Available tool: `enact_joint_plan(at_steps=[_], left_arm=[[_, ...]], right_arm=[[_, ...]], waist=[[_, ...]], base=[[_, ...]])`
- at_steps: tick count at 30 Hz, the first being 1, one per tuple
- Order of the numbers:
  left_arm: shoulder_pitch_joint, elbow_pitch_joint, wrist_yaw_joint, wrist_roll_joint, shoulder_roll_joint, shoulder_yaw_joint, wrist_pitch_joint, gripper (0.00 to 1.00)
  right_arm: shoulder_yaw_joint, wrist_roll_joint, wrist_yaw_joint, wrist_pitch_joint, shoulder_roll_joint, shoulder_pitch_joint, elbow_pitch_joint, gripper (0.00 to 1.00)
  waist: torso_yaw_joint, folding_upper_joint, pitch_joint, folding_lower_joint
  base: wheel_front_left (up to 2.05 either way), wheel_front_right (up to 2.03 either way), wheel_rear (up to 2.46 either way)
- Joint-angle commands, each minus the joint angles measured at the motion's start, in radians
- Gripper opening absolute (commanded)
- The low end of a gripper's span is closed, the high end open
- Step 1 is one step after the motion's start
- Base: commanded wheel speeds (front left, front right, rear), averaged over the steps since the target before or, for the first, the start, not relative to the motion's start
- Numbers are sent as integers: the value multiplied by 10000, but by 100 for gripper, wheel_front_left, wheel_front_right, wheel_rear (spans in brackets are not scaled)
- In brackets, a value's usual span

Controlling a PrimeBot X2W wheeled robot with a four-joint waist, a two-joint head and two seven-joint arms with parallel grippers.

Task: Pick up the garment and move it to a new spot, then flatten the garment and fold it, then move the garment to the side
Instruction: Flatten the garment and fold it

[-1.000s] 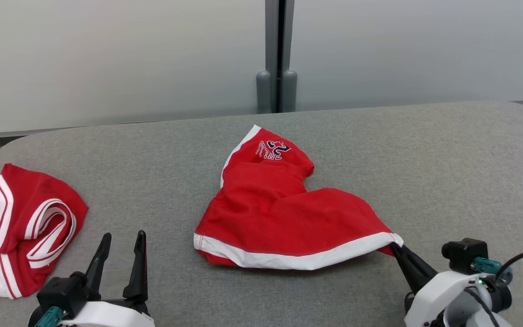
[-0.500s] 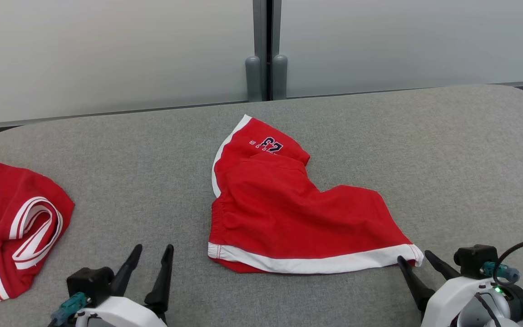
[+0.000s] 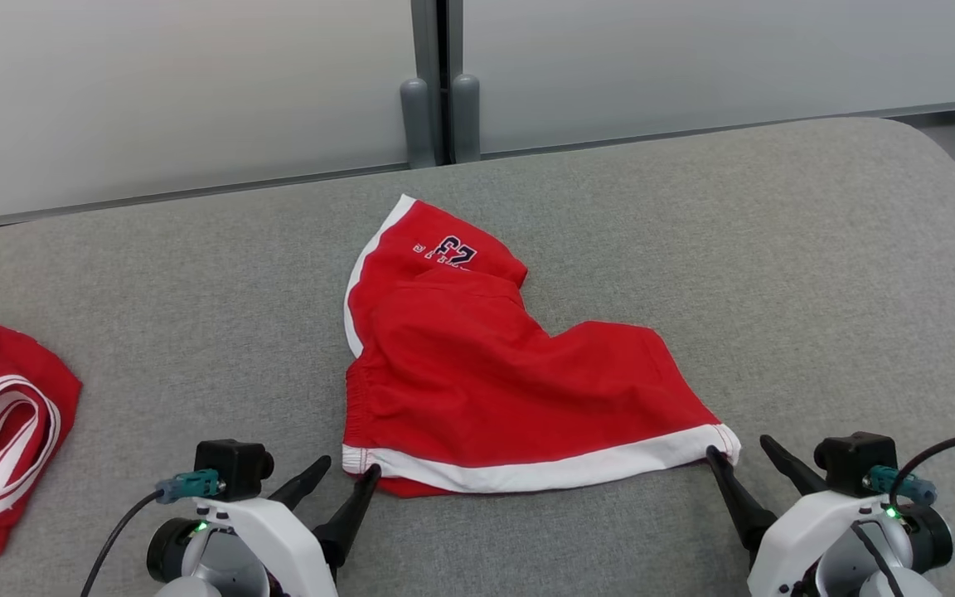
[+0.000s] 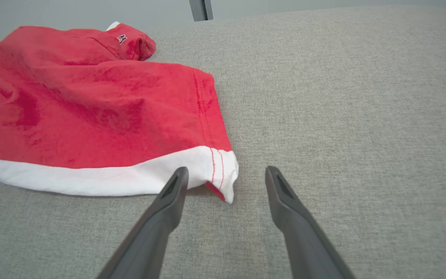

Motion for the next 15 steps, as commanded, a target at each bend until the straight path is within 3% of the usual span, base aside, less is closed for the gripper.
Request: enact_joint_plan(at_steps=[1, 6, 7, 8, 9, 10, 15], left_arm=[[-358, 255, -8, -290, 154, -260, 17, 100], [-711, 579, -10, -840, 444, -812, -45, 100], [-795, 621, -10, -940, 501, -894, -147, 93], [-860, 675, -10, -1013, 561, -987, -248, 46], [-894, 751, -11, -1104, 615, -1077, -316, 16], [-931, 817, -11, -1176, 653, -1174, -398, 0], [-1021, 994, -12, -1530, 836, -1601, -719, 0]], right_arm=[[3, -71, 20, -69, 8, -107, -51, 100], [-28, -66, 20, -136, 83, -175, -36, 100], [-38, -67, 20, -175, 100, -173, -22, 100], [-51, -71, 20, -206, 113, -167, -7, 100], [-56, -76, 20, -211, 125, -161, 17, 100], [-68, -77, 20, -234, 141, -159, 43, 100], [-130, -67, 20, -310, 195, -156, 131, 100]], waist=[[-190, -1, 141, 0], [-331, -1, 281, 0], [-340, -1, 303, 0], [-343, -1, 321, 0], [-338, -1, 337, 0], [-326, -1, 344, 0], [-139, -1, 278, 0]], base=[[0, 0, 0], [0, 0, 0], [0, 0, 0], [0, 0, 0], [0, 0, 0], [0, 0, 0], [0, 0, 0]])
